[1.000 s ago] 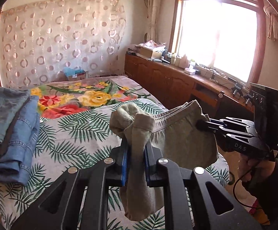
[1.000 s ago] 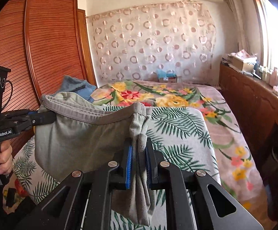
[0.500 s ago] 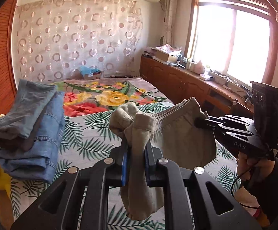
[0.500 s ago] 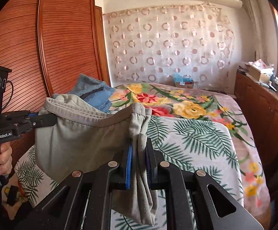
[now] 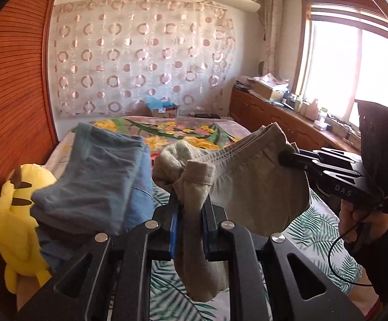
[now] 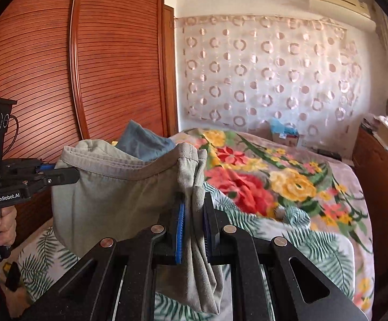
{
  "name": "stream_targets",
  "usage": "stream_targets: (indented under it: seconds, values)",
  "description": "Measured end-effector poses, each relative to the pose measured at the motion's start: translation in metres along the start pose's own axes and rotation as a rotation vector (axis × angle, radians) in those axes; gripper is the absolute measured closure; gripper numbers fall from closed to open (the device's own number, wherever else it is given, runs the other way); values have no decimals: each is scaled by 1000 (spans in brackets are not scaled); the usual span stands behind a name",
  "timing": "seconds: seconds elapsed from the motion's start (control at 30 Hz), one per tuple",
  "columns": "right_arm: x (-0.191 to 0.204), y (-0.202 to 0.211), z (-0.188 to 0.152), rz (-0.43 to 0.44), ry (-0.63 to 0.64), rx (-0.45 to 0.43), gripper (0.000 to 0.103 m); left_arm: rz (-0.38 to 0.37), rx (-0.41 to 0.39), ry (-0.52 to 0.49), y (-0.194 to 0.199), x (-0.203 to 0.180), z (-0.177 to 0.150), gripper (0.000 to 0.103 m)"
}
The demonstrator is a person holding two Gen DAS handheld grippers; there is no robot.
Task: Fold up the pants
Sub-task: 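Carry the folded grey-green pants with both grippers toward the stack of jeans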
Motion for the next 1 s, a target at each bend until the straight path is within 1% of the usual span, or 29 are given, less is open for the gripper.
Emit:
stream_targets:
  seconds: [0.23, 0.53, 0.77, 1.0]
  values:
    - [-4, -38, 19, 39, 45, -8, 91, 54, -6, 10, -12, 35, 13, 88]
    - [-8, -68, 38, 63, 72, -42, 91, 80, -55, 46, -15, 63, 24, 88]
    - [9, -92, 54, 92, 153, -59, 91, 119, -89, 91, -5, 86, 23, 88]
    - [18, -125, 55, 126, 201, -47, 91, 159, -105, 128, 0, 109, 16, 88]
Point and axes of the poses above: each gripper's, at about its wrist camera, not at the fingertips, and y roughly against the way its jaws point, x to its left, z to its top, the point moved 7 cm from there along -y, roughly the way its jaws point, and after that the axes turned 10 degrees about -y, right-handed, at the moved point
